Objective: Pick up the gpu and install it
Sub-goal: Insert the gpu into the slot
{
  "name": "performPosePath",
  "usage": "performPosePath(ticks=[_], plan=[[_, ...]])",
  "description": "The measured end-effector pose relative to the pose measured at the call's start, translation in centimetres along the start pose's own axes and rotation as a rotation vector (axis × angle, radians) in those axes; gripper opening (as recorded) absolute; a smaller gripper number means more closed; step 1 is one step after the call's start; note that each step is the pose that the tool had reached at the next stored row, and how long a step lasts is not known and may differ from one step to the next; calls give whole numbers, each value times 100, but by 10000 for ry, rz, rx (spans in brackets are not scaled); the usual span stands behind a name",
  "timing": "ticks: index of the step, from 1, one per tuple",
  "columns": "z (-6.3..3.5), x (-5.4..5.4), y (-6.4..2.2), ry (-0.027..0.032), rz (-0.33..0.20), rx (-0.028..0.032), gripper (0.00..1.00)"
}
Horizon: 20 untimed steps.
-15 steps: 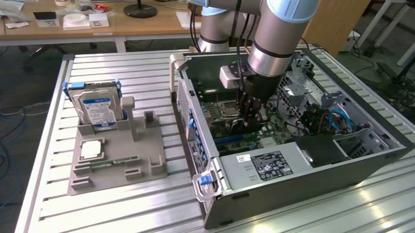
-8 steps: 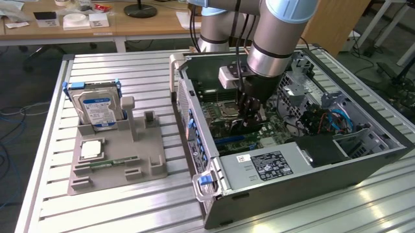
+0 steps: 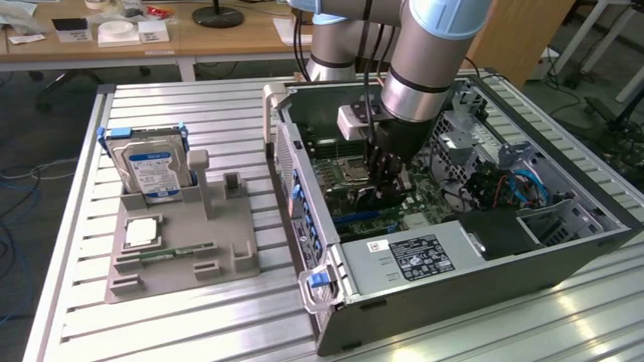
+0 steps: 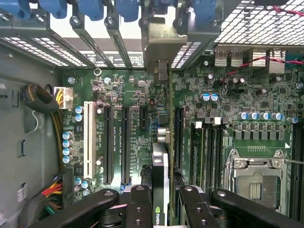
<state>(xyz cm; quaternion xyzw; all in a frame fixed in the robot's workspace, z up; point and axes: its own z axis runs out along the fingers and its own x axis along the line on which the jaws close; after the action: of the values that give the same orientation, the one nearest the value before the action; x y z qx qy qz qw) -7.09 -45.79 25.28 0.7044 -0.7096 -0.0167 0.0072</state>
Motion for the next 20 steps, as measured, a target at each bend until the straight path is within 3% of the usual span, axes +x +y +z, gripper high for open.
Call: performPosePath(ticks=[20], plan=[[23,1,88,15,0,13,27]])
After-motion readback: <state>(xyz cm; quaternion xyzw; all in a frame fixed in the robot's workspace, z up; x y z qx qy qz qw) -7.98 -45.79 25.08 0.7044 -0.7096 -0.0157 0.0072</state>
